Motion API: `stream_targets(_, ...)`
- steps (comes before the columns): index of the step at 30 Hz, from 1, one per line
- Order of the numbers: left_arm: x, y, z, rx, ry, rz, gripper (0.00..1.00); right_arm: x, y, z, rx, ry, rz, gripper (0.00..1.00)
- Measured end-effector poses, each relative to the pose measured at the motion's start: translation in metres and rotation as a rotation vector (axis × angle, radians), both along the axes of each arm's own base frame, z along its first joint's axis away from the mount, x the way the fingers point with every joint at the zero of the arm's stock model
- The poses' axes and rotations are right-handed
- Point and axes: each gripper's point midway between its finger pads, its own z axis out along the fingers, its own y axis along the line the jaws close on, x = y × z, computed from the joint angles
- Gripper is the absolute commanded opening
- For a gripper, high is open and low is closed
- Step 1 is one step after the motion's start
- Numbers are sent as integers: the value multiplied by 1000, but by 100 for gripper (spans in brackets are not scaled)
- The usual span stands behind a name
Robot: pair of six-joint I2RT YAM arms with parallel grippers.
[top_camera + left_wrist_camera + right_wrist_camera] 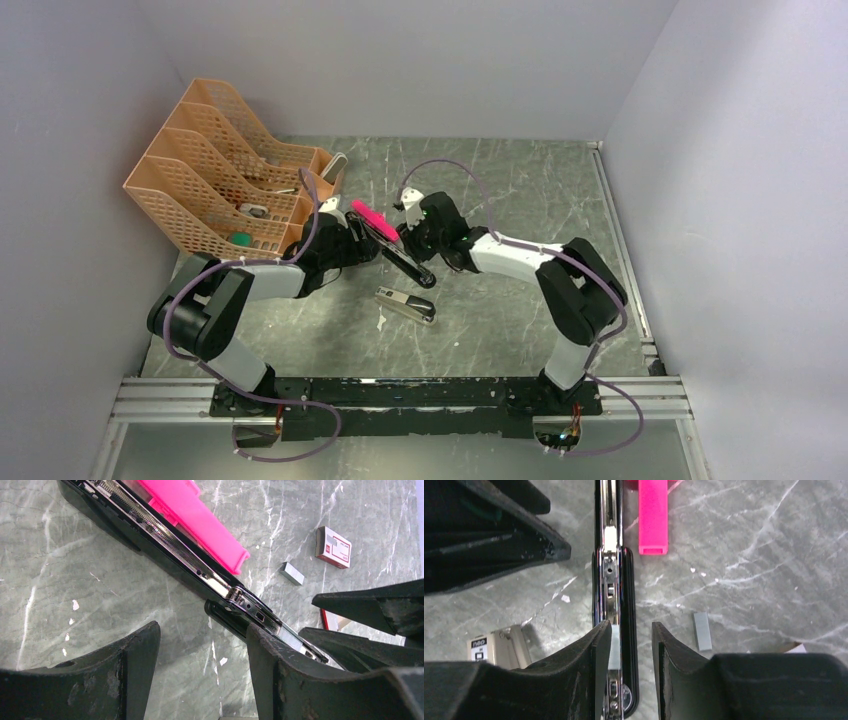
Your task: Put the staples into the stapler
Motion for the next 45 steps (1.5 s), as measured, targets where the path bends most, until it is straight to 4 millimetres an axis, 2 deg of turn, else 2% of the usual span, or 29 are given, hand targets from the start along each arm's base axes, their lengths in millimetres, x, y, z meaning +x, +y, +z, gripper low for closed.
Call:
stream_targets(4, 0, -1, 0, 0, 0, -2, 68, 6, 8, -1, 14, -4, 8, 39)
stream_targets(11, 0, -1, 0, 0, 0, -2, 68, 5, 9, -21, -8, 29, 12, 39)
stream_targets(21, 0, 0, 0, 2, -2, -3, 68, 8, 9, -21, -12, 25, 5, 39)
stream_targets(45, 0, 0, 0, 3, -2, -2, 68, -12, -16, -22, -67, 56, -20, 39)
